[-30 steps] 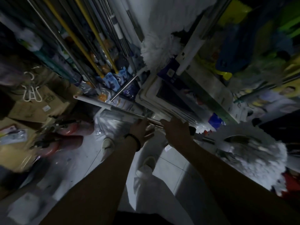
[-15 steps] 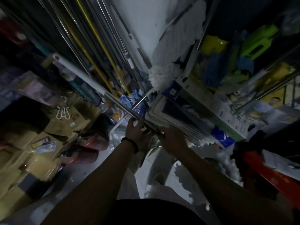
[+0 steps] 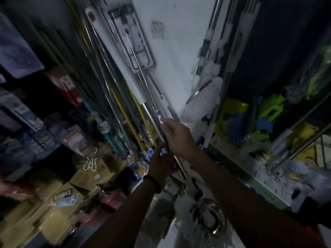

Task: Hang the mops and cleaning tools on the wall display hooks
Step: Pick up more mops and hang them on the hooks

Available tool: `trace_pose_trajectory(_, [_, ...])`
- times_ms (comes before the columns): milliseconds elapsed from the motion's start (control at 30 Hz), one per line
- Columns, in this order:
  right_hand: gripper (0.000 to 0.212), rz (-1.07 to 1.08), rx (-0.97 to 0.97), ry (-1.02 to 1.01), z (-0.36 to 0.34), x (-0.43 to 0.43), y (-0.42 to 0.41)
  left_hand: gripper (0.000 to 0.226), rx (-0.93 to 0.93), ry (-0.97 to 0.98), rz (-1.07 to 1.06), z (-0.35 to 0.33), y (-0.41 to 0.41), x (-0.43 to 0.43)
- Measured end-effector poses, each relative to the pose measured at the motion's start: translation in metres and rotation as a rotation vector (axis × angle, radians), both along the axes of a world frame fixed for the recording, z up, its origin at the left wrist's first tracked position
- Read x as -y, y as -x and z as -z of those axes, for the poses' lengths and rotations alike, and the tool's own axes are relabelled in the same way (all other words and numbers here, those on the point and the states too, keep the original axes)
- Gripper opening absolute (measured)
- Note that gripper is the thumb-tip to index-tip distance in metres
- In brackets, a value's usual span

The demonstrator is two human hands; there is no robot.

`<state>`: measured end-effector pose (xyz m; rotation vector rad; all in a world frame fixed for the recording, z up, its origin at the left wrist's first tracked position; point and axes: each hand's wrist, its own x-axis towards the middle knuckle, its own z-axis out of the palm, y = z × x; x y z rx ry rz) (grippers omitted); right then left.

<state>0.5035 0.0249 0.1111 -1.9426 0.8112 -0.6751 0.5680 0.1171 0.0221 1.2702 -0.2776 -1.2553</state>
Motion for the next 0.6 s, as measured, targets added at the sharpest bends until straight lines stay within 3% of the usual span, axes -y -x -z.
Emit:
trace_pose_trajectory(67, [0.041, -0.012, 0.025, 0.058, -0.032, 0.011, -0.01, 0.028, 0.09, 0.026, -0.004, -0.02, -0.001, 0.004])
trace_pose_trajectory(200, [0.045, -0.049, 0.068, 0.119, -0.089, 0.025, -0.025, 0.037, 0.23, 0.109, 0.061, -0.042, -0.008, 0.009])
trace_pose_trajectory(367, [0.052, -0.06, 0.142, 0.203, -0.137, 0.041, -0.038, 0.029, 0.249, 0.151, 0.15, -0.066, -0.012, 0.01])
trace_pose_trajectory(600, [0.042, -0.02, 0.226, 0.253, -0.188, 0.068, -0.049, 0.015, 0.421, 0.19, 0.227, -0.125, -0.043, 0.029])
